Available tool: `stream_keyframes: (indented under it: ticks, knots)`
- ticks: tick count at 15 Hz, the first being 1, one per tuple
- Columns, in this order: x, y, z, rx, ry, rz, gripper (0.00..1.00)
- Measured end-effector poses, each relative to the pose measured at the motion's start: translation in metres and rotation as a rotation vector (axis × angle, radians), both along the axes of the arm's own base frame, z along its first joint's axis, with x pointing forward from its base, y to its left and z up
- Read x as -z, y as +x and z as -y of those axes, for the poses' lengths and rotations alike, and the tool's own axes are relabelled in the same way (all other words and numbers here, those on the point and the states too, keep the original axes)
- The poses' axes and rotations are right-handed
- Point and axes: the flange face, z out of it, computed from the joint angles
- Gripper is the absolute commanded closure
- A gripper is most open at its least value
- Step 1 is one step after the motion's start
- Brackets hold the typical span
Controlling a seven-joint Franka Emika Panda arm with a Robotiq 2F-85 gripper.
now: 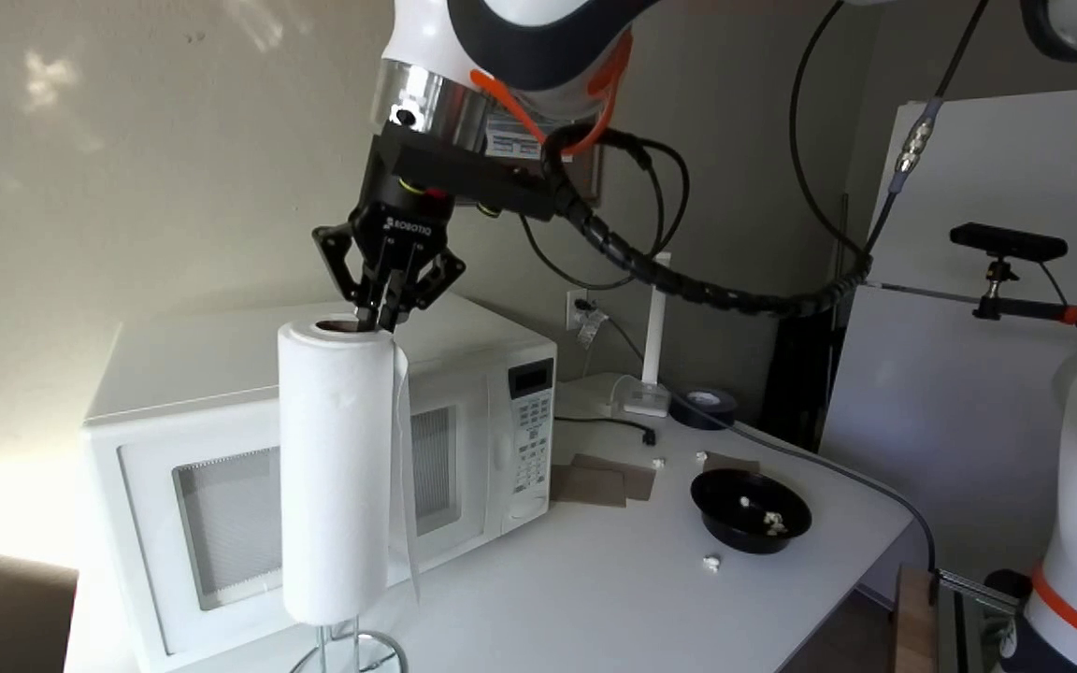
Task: Remove the paper towel roll from the paper towel holder
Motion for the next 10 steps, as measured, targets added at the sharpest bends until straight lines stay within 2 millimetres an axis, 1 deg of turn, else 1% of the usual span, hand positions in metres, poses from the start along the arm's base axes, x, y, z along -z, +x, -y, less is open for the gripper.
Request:
stream_keyframes:
  ticks: [10]
  knots:
    - [-0.095,-0.016,-0.009,-0.039,-0.048,0.041,0.96]
